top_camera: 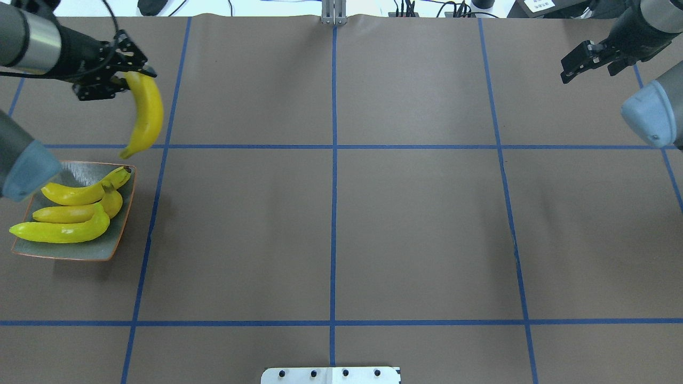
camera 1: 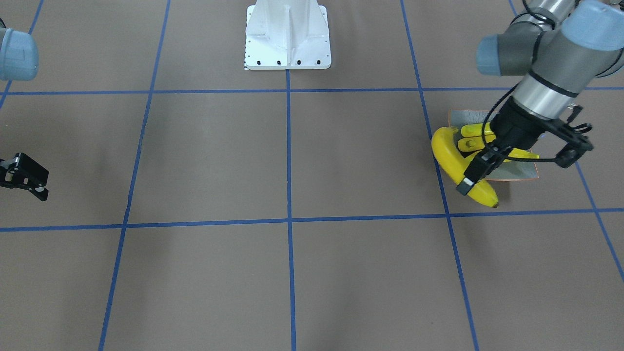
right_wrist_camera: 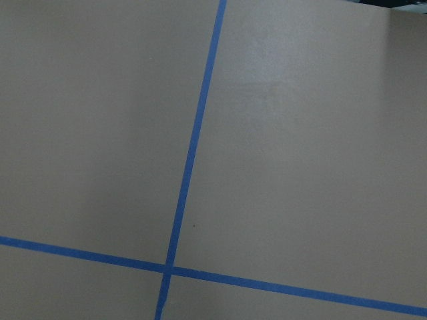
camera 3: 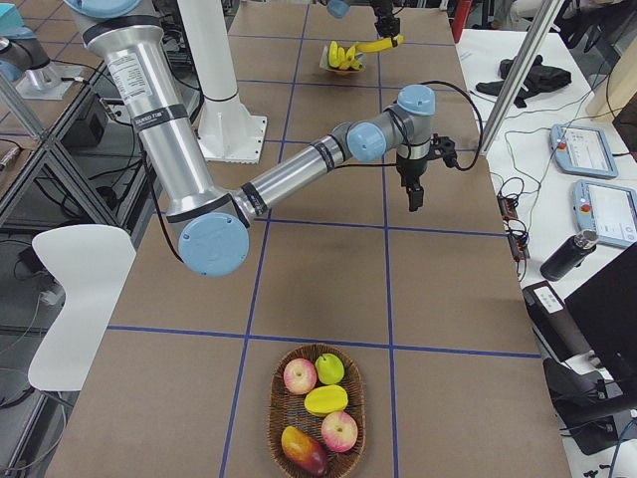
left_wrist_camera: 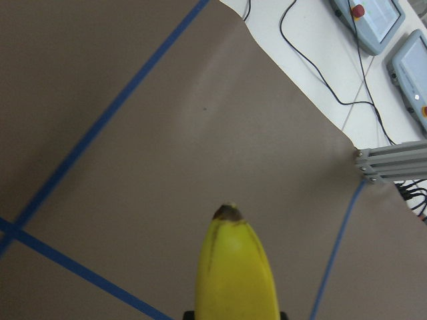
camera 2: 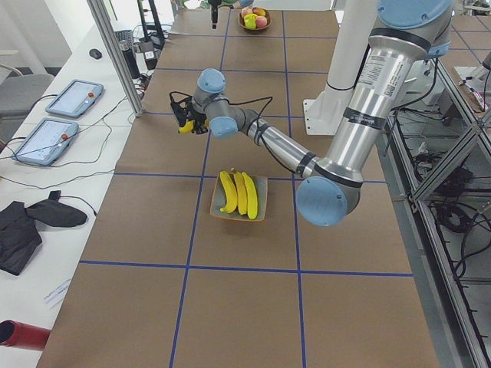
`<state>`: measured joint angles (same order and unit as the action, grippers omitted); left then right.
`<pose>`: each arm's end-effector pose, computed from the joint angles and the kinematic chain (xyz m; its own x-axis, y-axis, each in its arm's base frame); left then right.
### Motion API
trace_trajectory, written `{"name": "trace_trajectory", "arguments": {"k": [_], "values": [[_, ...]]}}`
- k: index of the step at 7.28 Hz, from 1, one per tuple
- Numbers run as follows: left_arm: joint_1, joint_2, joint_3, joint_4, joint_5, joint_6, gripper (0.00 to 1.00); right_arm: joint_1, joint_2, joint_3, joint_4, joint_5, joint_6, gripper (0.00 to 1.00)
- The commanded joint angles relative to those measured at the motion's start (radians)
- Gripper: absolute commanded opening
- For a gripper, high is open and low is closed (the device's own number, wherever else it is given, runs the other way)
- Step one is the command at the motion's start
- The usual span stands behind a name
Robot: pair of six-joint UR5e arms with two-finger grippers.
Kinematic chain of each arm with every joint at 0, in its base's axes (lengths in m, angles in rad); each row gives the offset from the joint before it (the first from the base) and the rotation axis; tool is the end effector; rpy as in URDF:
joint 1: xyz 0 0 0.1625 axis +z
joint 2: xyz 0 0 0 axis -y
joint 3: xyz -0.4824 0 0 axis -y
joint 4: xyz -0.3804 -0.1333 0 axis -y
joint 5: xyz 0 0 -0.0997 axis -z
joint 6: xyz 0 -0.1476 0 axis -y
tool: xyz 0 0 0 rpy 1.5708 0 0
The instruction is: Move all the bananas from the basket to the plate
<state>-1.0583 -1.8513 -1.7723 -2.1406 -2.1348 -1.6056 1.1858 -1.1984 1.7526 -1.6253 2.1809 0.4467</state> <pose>0.2607 -0.5743 0.4250 0.2254 -0.4605 -0.8586 0.5171 0.8034 -0.2952 -0.1969 -0.6156 0.4701 0.7345 -0.1557 0.6605 0.0137 0.9765 0.2149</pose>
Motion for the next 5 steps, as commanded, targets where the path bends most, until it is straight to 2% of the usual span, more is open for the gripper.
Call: {"name": "trace_trajectory", "arguments": {"k": [1,3,5], "values": [[-0.089,0.136,-0.033,-0.002,-0.108,0.137,0.0,0.0,-0.006,-0.004,-0.002,0.005,0.001,1.0],[-0.085,0.179,0.028,-0.013,-0.1,0.218,0.0,-0.002,-0.003,-0.008,-0.002,0.035,0.003,1.0],[-0.077,0.176,0.059,-0.007,-0.094,0.228,0.0,-0.002,-0.004,-0.01,0.001,0.04,0.003,1.0]]}}
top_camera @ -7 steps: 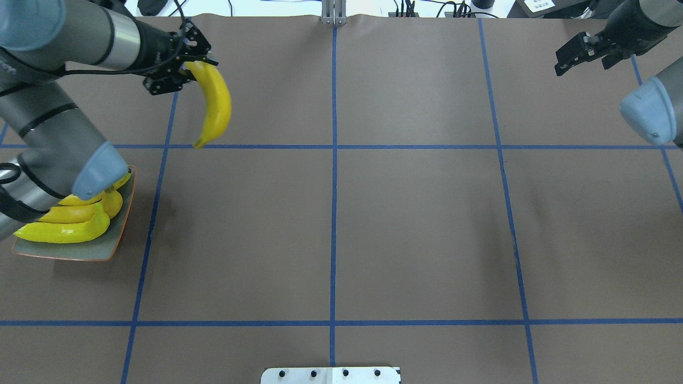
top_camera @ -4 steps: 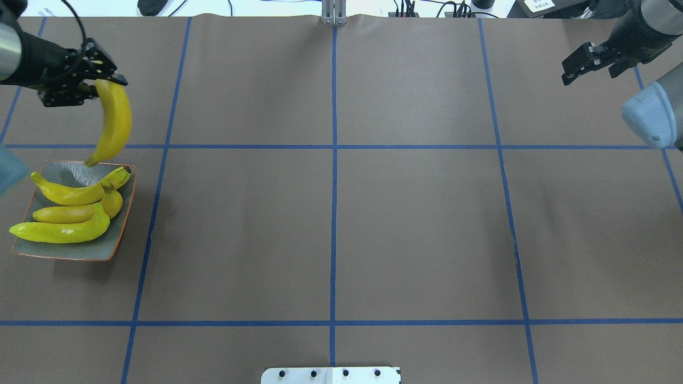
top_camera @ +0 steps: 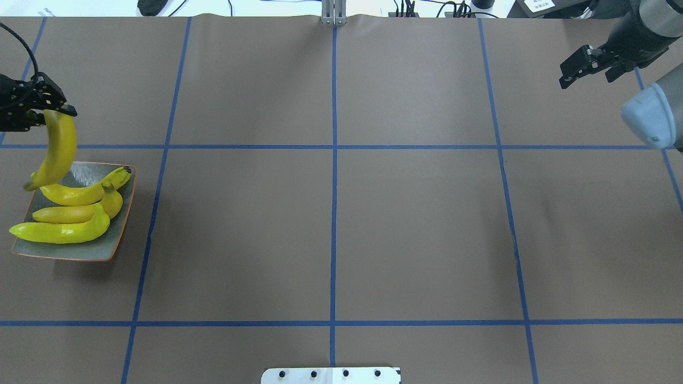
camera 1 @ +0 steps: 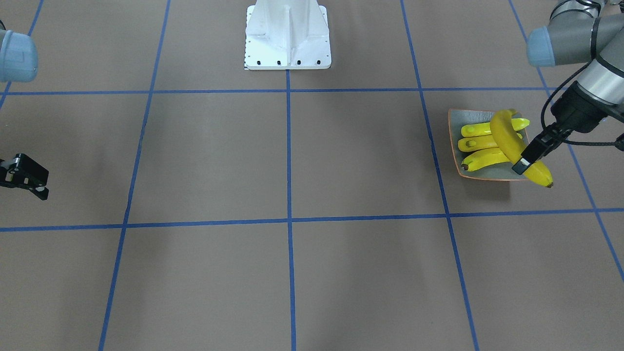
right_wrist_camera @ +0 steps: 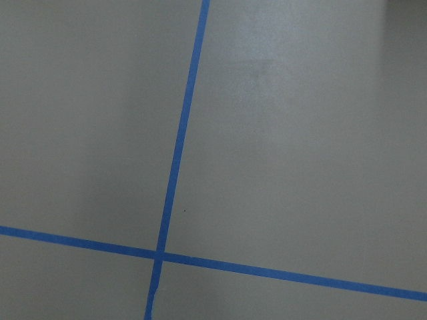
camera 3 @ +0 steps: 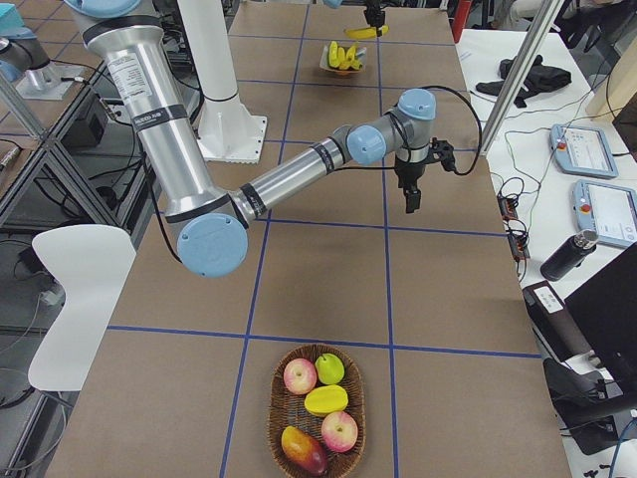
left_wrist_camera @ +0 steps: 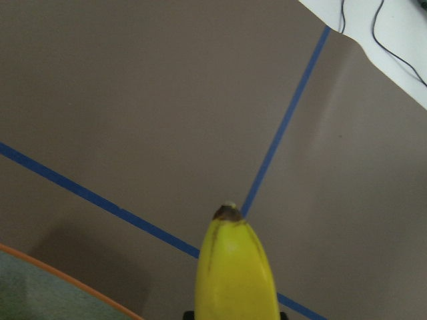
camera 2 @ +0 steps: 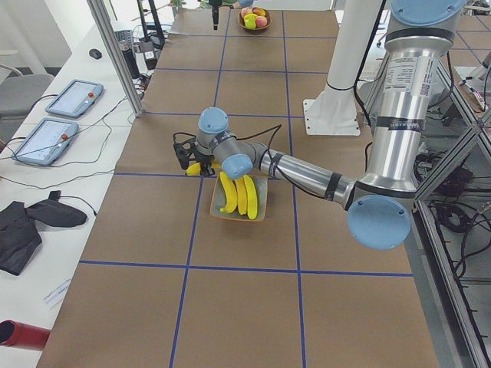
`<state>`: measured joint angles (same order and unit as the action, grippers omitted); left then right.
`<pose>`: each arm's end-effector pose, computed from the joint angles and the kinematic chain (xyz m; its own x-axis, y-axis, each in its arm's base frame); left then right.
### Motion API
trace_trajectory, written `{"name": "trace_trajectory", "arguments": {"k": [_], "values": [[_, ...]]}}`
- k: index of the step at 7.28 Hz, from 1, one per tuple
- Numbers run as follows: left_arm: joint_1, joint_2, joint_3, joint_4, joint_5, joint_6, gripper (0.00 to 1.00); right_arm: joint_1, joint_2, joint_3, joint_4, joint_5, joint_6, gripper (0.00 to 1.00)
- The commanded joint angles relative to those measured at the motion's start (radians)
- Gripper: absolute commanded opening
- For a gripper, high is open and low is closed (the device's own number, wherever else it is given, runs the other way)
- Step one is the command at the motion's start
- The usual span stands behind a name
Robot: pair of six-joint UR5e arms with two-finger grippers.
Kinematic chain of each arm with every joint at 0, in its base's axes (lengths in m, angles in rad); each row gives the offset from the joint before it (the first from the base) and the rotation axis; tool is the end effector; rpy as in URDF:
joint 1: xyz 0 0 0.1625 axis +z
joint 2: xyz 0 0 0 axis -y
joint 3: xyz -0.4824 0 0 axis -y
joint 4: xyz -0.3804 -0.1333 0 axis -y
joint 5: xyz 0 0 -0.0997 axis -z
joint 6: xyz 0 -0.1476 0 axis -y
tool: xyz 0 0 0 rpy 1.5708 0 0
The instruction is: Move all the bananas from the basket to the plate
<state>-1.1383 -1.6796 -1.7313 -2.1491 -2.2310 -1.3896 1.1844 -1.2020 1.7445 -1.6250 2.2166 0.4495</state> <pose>0.2011 -0.5377 0.5432 0.3673 -0.4561 -0.8106 0.4659 0.8445 -0.2641 -0.2011 -0.6124 0.4734 0.7150 -0.1512 0.6825 0.0246 0.9812 0.1916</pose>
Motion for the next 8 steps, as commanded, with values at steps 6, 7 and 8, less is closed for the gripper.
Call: {"name": "trace_trajectory", "arguments": {"k": [6,7,8], "values": [[0.127,0.032,0.064,-0.001,-0.009,0.026,0.0,0.001,-0.001,-0.017,0.004,0.008,0.0,1.0],[0.127,0.055,0.061,-0.002,-0.013,0.084,0.0,0.001,-0.001,-0.016,0.005,0.009,0.0,1.0],[0.127,0.066,0.062,-0.002,-0.013,0.102,0.0,0.0,-0.001,-0.016,0.005,0.009,0.0,1.0]]}}
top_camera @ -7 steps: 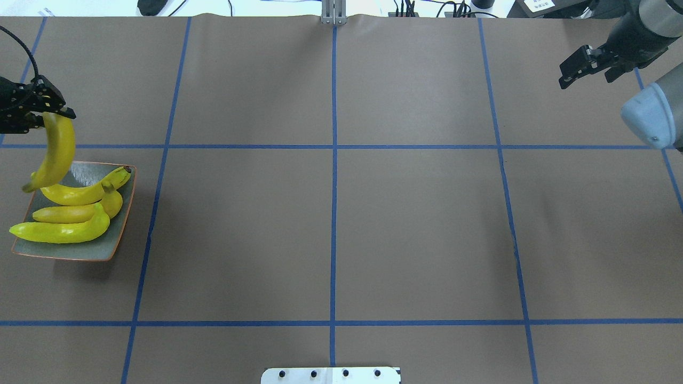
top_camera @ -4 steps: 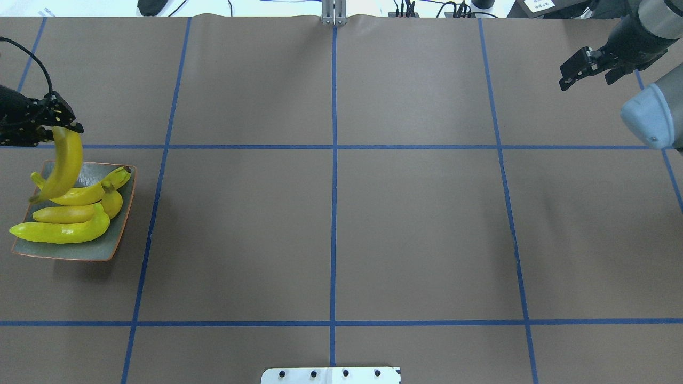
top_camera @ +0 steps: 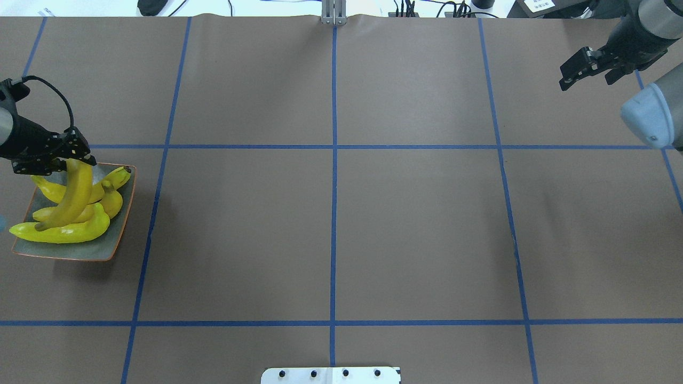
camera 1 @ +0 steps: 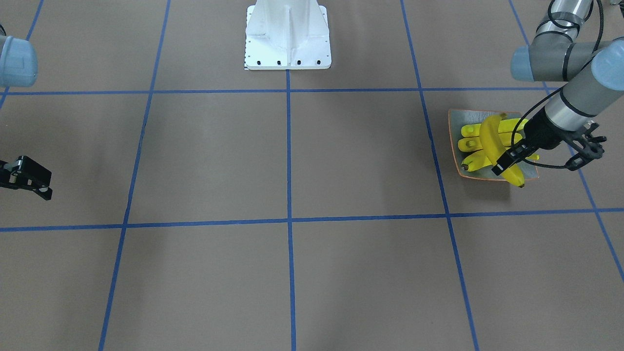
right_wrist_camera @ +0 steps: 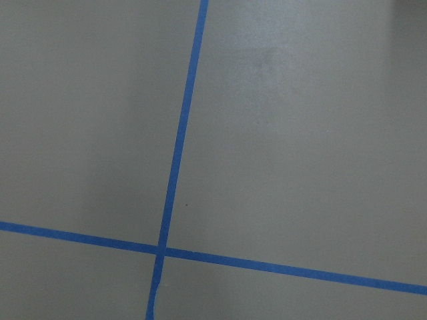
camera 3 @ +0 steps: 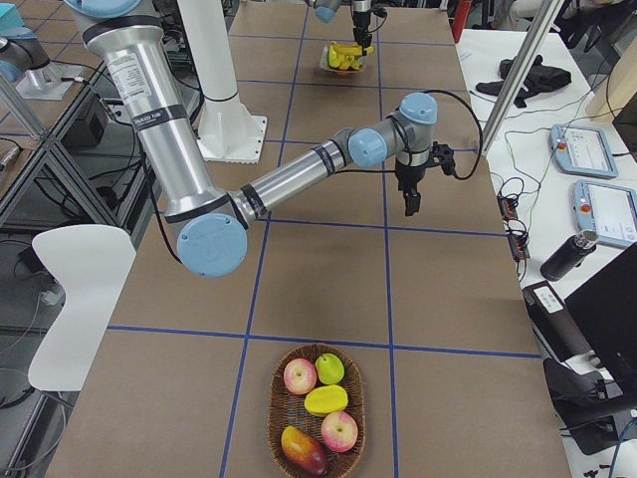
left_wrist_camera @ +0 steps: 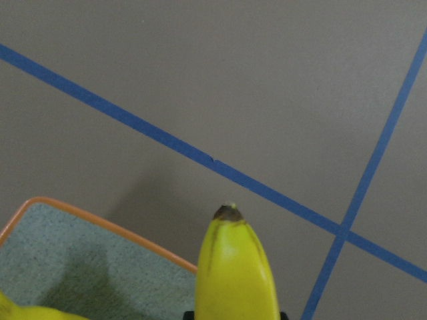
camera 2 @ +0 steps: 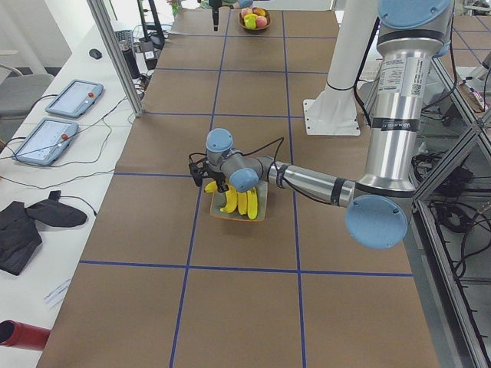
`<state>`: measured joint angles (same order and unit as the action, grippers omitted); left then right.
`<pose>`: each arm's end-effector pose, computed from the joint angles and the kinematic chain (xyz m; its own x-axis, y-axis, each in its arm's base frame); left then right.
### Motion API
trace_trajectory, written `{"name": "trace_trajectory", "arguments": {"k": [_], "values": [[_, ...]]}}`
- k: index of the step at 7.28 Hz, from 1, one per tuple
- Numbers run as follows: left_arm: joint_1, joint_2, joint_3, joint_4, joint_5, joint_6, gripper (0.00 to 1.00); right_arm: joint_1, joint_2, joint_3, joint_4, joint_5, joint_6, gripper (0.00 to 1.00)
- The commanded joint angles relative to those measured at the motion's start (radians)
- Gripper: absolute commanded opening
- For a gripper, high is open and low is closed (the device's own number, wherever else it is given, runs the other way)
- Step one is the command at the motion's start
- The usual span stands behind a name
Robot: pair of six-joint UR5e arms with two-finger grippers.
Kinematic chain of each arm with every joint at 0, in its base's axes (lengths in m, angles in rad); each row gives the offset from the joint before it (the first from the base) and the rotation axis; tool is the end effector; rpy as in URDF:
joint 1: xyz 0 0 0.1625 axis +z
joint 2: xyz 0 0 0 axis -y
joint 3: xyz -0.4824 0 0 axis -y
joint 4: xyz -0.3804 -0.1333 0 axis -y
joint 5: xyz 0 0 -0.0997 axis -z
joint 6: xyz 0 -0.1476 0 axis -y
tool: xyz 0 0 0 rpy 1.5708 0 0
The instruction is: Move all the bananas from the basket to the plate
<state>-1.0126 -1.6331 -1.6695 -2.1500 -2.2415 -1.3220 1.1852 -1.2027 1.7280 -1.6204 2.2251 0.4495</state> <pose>0.2598 -0.4946 0.6011 0.4880 -0.4173 -0.7667 0.3325 0.9010 -0.2787 -0.2023 -0.6140 0.4803 0.7130 -0.1435 0.6863 0.0272 0.9838 0.1774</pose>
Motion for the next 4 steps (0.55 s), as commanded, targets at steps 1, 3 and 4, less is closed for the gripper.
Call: {"name": "trace_trajectory", "arguments": {"k": [1,3,4], "values": [[0.002,0.019,-0.004,0.001,-0.003,0.035,0.0,0.001,0.0,0.001,0.001,0.001,0.0,1.0],[0.002,0.018,-0.009,-0.001,-0.003,0.029,0.0,0.001,0.0,-0.002,0.001,-0.001,-0.003,1.0],[0.002,0.019,-0.007,-0.002,0.0,0.029,0.68,0.001,0.0,-0.004,-0.001,-0.001,-0.003,1.0]]}}
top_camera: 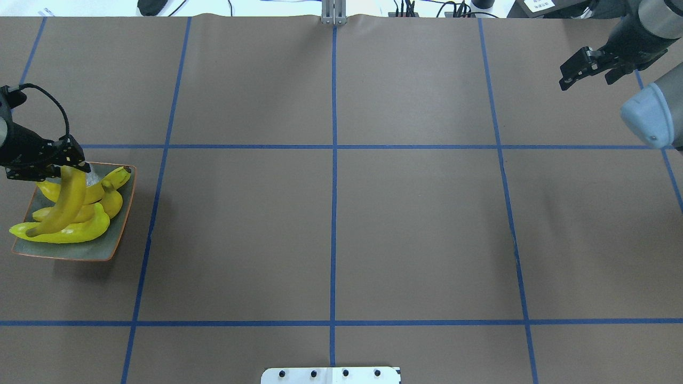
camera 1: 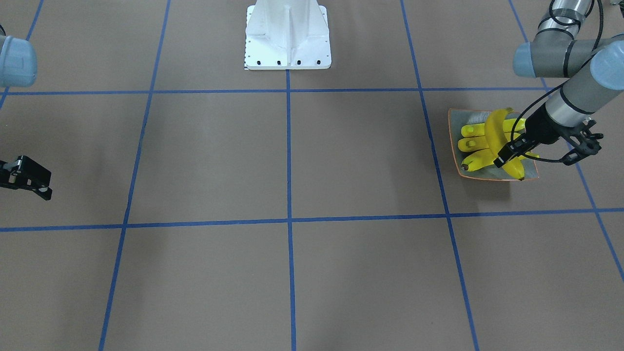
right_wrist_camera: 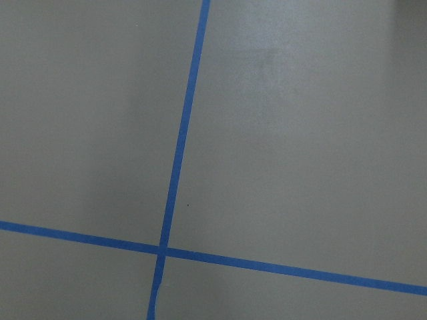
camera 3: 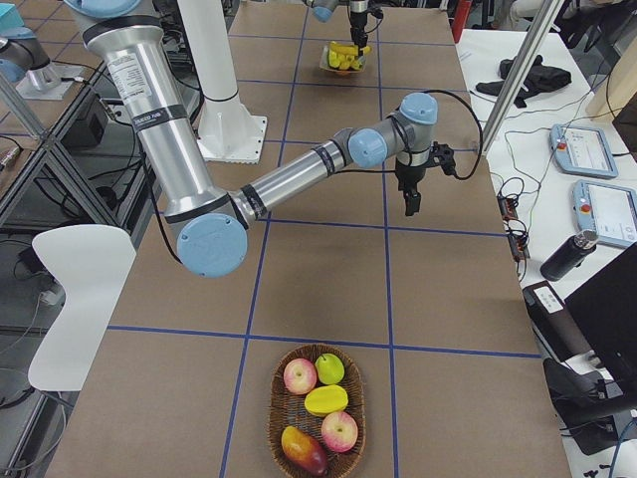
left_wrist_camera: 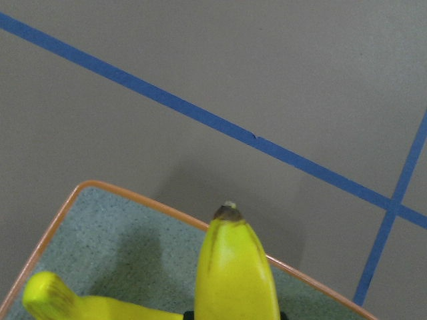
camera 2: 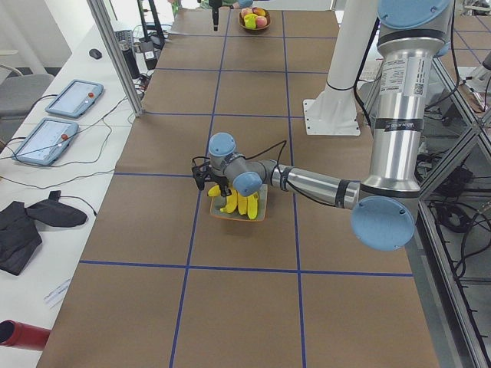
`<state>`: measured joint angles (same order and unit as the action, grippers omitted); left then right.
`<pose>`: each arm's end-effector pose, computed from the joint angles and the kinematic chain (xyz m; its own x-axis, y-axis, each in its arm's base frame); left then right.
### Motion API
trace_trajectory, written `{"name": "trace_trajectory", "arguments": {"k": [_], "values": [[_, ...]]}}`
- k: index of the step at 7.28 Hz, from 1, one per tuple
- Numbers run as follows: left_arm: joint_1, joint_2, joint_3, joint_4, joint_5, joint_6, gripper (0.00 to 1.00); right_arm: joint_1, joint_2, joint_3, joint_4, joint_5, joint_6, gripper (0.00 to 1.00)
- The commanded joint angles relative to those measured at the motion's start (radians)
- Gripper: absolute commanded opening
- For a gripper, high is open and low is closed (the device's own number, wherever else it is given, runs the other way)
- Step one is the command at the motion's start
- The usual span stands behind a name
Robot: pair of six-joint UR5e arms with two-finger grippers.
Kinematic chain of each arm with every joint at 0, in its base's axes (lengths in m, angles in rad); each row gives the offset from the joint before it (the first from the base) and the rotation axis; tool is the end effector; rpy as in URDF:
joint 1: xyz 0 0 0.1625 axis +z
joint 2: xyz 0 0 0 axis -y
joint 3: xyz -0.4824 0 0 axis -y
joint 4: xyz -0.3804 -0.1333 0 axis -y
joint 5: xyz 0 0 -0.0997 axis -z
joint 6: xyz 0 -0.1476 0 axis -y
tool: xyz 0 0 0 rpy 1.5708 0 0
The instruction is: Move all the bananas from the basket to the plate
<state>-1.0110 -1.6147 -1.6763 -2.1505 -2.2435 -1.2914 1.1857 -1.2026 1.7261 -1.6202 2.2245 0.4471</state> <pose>0.2563 -0.4868 0.6075 0.5026 -0.3959 -0.7685 0.3160 0.9116 -0.2629 -0.2020 -0.6144 0.4811 0.7138 -0.1444 0.6853 0.0284 0.9837 0.1777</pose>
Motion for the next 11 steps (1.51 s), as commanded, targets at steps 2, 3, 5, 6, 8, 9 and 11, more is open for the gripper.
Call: {"name": "trace_trajectory", "arguments": {"k": [2,3,5,6,8,9,11], "values": [[0.0,0.001,0.0,-0.002,0.005,-0.003,1.0,-0.001,0.002,-0.002,-0.001,0.0,-0.001,1.0],[0.0,0.001,-0.006,-0.002,0.004,-0.003,1.0,0.0,0.003,-0.002,-0.001,0.0,-0.002,1.0],[-0.001,-0.002,-0.051,0.009,0.001,-0.003,1.0,0.0,0.003,-0.002,-0.003,0.0,-0.004,1.0],[-0.027,-0.004,-0.078,0.017,-0.022,0.001,1.0,0.002,0.003,-0.003,-0.006,0.0,-0.005,1.0],[-0.142,-0.04,-0.085,0.136,-0.071,0.181,1.0,0.038,0.002,-0.049,-0.004,0.03,-0.019,1.0],[-0.217,-0.069,-0.08,0.246,-0.07,0.403,1.0,0.069,0.002,-0.092,-0.01,0.035,-0.121,1.0],[-0.309,-0.117,-0.074,0.459,-0.058,0.765,1.0,0.158,-0.008,-0.211,-0.05,0.034,-0.366,1.0]]}}
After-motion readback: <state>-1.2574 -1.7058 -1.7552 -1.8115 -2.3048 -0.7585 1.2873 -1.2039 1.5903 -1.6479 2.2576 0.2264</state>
